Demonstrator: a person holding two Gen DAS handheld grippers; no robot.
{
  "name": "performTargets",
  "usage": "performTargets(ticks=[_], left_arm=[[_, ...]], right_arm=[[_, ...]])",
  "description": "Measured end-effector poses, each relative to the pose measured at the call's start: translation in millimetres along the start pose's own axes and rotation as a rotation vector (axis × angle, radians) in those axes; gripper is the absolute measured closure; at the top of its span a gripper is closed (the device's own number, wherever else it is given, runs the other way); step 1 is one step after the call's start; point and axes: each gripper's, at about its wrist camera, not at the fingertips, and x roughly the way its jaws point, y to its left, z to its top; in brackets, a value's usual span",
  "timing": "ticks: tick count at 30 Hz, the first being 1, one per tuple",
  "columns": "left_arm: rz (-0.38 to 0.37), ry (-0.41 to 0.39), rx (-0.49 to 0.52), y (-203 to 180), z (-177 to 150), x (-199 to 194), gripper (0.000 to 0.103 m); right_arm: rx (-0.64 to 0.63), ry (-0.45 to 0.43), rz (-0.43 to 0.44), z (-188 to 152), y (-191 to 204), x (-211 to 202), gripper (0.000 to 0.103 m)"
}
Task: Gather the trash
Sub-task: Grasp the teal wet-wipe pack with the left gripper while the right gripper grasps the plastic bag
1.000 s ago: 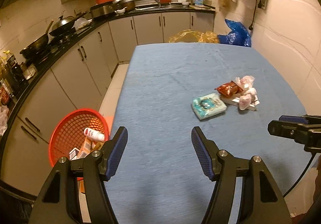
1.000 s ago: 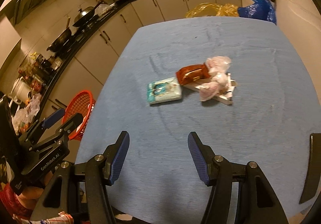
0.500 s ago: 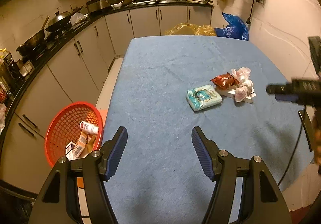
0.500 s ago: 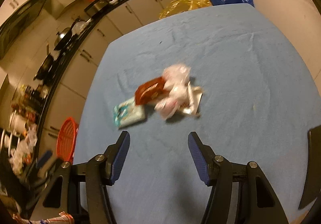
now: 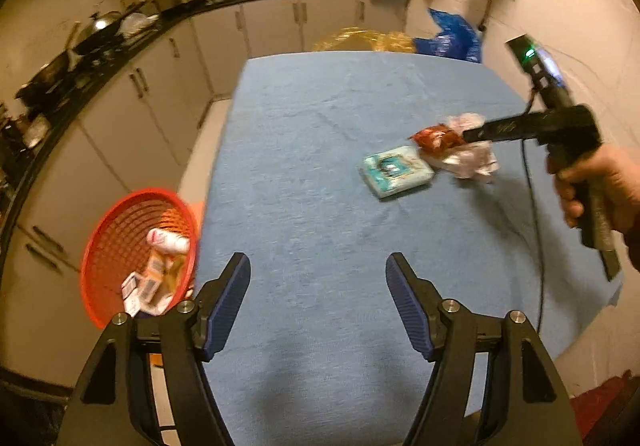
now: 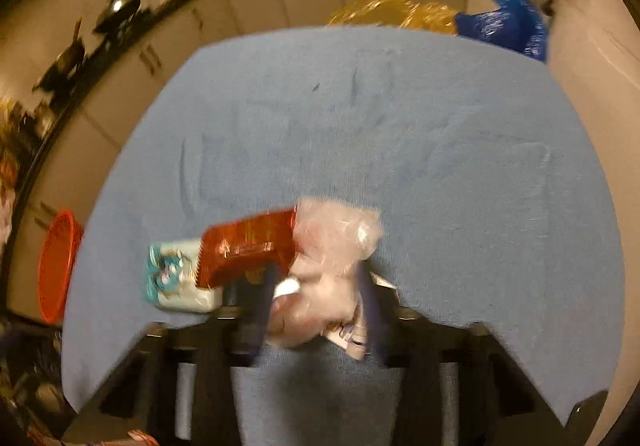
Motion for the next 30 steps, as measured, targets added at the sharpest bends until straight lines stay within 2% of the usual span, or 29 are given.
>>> performTargets(ticks=[2,6,10,13,19,24,25,28,30], left_arm=[[-0.030,0.006,0.014,-3,6,5,0.027],[-0.061,0.011,0.030,-12,23,22,0.024],[-0.076,0.021,0.057,-28,47,52,0.024],[-0.102,0.016,0.082,-42,67,77,0.024],[-0.176,0.066,0.064,-51,106,142,0.024],[-0.240,0.197,0.069,-49,116,193,0.024],[-0.277,0.227,0.068,-49,113,197,0.024],[-0.362,0.240,0.099,-54,102,191,0.024],[-0.373,0.253,0.156,-64,90,184,0.024]], right_arm=[[-0.044,0.005,0.000,-8,5,-5,0.080],[-0.071,0.002,0.065,-32,9,-26,0.080],[-0.009,-0.026,0.179,-58,-3,-60,0.080],[0.035,-0.032,0.198,-76,-14,-77,0.080],[0.101,-0.028,0.168,-106,-40,-105,0.080],[0.169,-0.022,0.131,-123,-63,-116,0.080],[0.186,-0.020,0.132,-124,-66,-116,0.080],[0.211,-0.020,0.129,-128,-69,-116,0.080],[0.222,-0.014,0.135,-128,-69,-113,0.080]])
